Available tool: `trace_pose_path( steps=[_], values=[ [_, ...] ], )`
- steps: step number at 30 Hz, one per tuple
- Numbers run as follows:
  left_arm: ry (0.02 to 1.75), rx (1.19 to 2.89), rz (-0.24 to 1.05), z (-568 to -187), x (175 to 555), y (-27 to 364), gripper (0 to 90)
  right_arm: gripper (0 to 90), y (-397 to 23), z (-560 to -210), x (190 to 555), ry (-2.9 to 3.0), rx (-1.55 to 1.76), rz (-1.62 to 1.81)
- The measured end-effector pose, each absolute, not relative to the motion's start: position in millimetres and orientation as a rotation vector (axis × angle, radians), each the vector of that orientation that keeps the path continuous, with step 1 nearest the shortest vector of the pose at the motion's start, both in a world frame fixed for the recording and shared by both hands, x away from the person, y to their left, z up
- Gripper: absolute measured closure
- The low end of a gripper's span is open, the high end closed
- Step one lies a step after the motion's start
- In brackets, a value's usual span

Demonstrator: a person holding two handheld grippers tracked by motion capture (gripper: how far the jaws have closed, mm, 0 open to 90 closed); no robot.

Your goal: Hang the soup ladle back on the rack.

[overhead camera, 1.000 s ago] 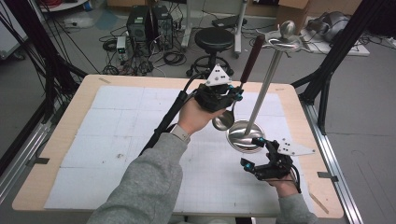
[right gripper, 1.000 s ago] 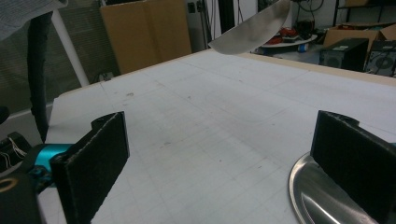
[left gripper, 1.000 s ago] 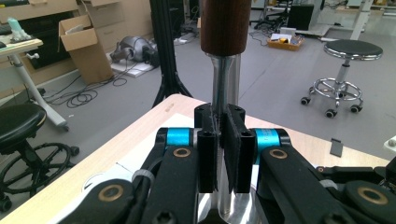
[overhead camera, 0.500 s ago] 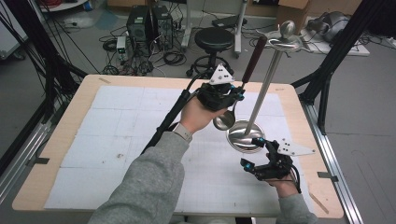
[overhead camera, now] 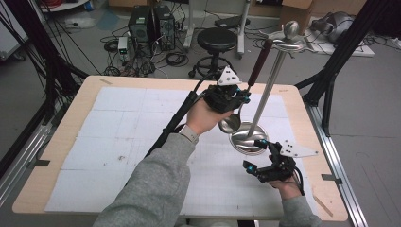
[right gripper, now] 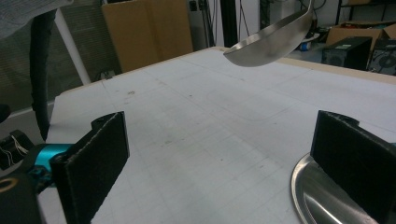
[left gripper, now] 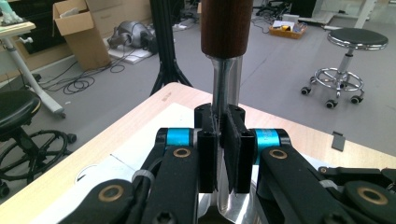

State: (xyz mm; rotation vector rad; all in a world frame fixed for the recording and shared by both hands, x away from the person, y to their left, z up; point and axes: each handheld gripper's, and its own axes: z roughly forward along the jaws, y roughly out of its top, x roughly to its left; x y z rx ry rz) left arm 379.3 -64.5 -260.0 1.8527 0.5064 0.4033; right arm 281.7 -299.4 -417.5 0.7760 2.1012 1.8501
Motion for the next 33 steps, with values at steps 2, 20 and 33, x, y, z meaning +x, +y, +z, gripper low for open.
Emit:
trace_pose_path(
  steps=[2,20,33],
  values=[
    [0.512,1.855,0.384,-260.2,379.2,-66.1,84.0,3.5,-299.5,-417.4,281.5,2.103,0.773,1.848],
    [0.354,1.854,0.363,-275.1,371.8,-48.9,41.9,3.5,-300.5,-416.0,279.5,2.093,0.749,1.868],
    [0.414,1.732,0.333,-286.5,369.2,4.7,5.2,3.5,-299.8,-415.9,279.6,2.093,0.750,1.866]
  ],
)
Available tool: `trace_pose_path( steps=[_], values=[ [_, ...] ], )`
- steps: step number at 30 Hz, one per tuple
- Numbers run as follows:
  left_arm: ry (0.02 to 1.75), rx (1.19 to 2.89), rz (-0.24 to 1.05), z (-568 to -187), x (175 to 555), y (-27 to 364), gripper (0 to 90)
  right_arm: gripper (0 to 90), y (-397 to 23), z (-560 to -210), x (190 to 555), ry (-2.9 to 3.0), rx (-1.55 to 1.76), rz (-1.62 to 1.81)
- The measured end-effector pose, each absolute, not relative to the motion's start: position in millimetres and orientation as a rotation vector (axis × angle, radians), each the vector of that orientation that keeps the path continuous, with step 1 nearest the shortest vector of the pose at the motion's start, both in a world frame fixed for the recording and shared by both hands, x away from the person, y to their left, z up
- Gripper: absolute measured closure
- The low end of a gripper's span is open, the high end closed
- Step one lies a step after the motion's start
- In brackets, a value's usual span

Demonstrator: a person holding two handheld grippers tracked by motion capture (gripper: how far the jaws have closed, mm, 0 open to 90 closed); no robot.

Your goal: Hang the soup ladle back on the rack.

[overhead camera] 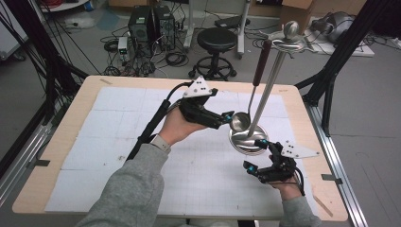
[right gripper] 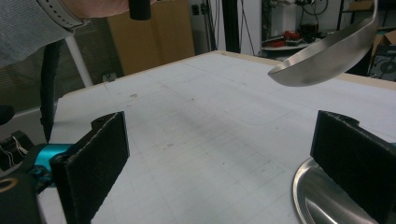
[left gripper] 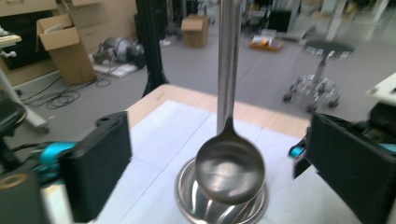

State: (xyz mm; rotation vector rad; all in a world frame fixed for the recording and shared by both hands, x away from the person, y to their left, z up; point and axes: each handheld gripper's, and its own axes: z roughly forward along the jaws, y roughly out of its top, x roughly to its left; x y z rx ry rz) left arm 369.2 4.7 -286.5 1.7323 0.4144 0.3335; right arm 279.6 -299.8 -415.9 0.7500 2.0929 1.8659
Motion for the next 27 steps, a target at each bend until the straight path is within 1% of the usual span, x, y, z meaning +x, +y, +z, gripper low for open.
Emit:
trace_pose_path(
  steps=[1,2,6,10,16,27],
  values=[
    [0.414,1.732,0.333,-286.5,369.2,4.7,4.8,3.5,-299.9,-415.9,279.7,2.094,0.744,1.863],
    [0.401,1.722,0.340,-286.8,366.8,10.9,1.7,3.5,-299.7,-415.9,279.7,2.093,0.744,1.864],
    [0.408,1.713,0.344,-292.0,361.9,18.9,1.7,3.5,-299.8,-415.9,279.6,2.095,0.744,1.861],
    [0.418,1.720,0.365,-309.1,354.7,33.1,1.7,3.5,-299.7,-416.2,279.8,2.099,0.749,1.857],
    [0.438,1.709,0.354,-323.3,351.6,51.0,1.7,3.5,-298.9,-416.2,279.5,2.099,0.758,1.856],
    [0.460,1.685,0.367,-329.4,342.4,76.2,1.8,3.5,-299.0,-416.4,279.5,2.101,0.754,1.850]
  ],
)
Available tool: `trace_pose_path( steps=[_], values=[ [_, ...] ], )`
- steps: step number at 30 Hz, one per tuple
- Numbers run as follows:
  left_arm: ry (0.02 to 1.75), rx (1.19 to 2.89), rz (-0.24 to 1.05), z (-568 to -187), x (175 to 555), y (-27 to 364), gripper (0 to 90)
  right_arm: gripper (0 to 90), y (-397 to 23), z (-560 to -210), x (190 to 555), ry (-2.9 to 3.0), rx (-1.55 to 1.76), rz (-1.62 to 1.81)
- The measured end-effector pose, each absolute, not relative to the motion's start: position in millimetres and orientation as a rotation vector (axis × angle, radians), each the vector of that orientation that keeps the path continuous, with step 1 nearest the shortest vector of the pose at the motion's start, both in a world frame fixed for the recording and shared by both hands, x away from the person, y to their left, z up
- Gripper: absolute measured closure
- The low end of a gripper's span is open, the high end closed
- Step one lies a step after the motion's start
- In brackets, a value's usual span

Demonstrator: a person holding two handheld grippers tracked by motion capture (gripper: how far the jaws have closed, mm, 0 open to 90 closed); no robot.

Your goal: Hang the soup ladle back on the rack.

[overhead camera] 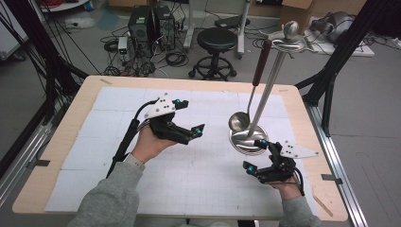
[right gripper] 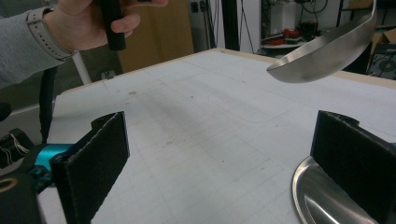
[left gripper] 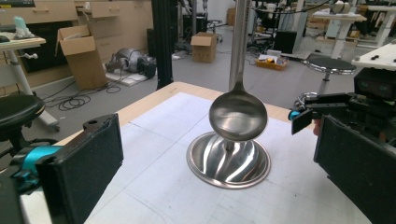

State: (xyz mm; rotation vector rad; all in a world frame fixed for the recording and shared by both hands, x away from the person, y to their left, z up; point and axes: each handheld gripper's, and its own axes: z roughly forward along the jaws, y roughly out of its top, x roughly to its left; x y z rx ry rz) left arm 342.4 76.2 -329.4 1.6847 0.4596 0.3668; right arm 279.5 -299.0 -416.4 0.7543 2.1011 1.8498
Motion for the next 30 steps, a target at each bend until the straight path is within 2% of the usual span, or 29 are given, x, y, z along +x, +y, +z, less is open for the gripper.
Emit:
trace_pose_path(
  steps=[17,30],
  values=[
    [0.563,1.592,0.414,-352.3,327.2,135.0,1.8,3.5,-298.4,-416.4,279.4,2.095,0.749,1.841],
    [0.635,1.648,0.445,-367.1,323.0,163.4,1.7,3.5,-298.3,-416.5,279.6,2.095,0.748,1.838]
  ],
)
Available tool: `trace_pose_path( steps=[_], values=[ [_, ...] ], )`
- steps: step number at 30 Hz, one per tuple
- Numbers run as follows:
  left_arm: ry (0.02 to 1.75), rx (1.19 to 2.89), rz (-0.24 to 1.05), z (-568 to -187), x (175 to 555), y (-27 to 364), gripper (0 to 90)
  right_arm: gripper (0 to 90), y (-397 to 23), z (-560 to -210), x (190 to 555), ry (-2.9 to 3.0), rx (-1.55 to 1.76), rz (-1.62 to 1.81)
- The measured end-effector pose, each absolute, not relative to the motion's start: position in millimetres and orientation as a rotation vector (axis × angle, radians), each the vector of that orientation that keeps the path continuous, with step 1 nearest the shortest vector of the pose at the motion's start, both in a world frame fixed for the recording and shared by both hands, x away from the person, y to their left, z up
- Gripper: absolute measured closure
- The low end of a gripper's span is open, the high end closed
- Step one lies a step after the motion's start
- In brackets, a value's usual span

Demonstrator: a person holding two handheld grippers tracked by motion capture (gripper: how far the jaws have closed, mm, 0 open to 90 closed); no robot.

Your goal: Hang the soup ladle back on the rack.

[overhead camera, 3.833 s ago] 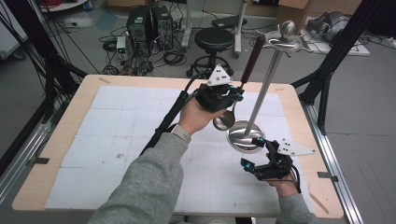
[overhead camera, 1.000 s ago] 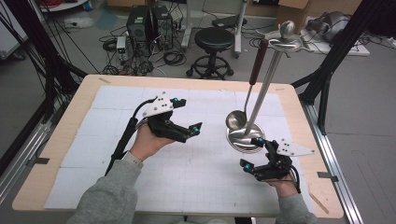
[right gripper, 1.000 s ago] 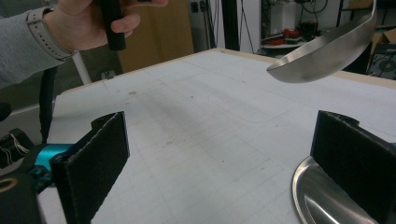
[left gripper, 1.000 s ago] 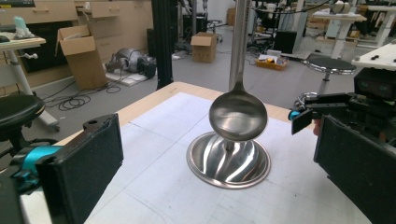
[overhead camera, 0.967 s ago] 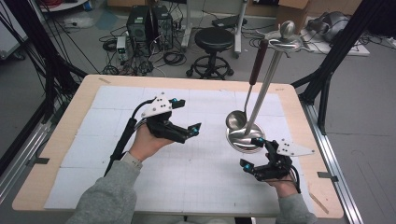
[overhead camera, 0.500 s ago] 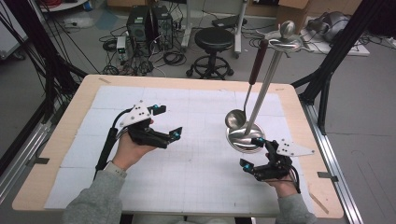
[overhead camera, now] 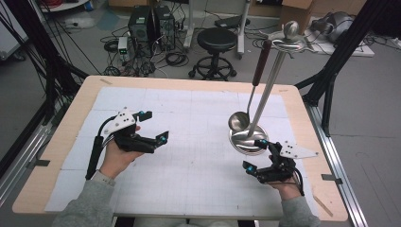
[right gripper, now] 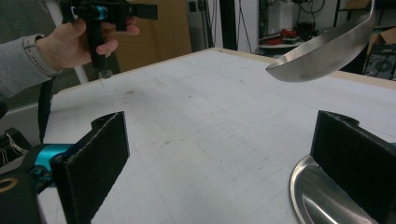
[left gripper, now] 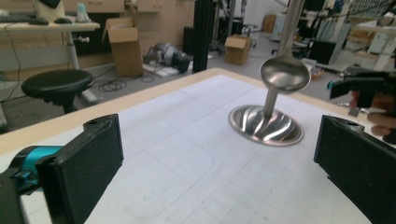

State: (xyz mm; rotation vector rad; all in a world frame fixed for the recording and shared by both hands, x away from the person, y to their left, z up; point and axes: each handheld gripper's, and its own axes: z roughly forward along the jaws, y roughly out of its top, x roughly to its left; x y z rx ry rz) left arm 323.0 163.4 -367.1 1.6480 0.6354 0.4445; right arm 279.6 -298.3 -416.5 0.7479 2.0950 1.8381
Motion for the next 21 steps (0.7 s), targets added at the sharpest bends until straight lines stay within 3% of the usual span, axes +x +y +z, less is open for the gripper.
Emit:
trace_pose_path(
  steps=[21],
  values=[
    [0.649,1.637,0.549,-384.3,295.3,199.0,1.8,3.5,-297.8,-416.4,279.0,2.099,0.754,1.821]
  ],
)
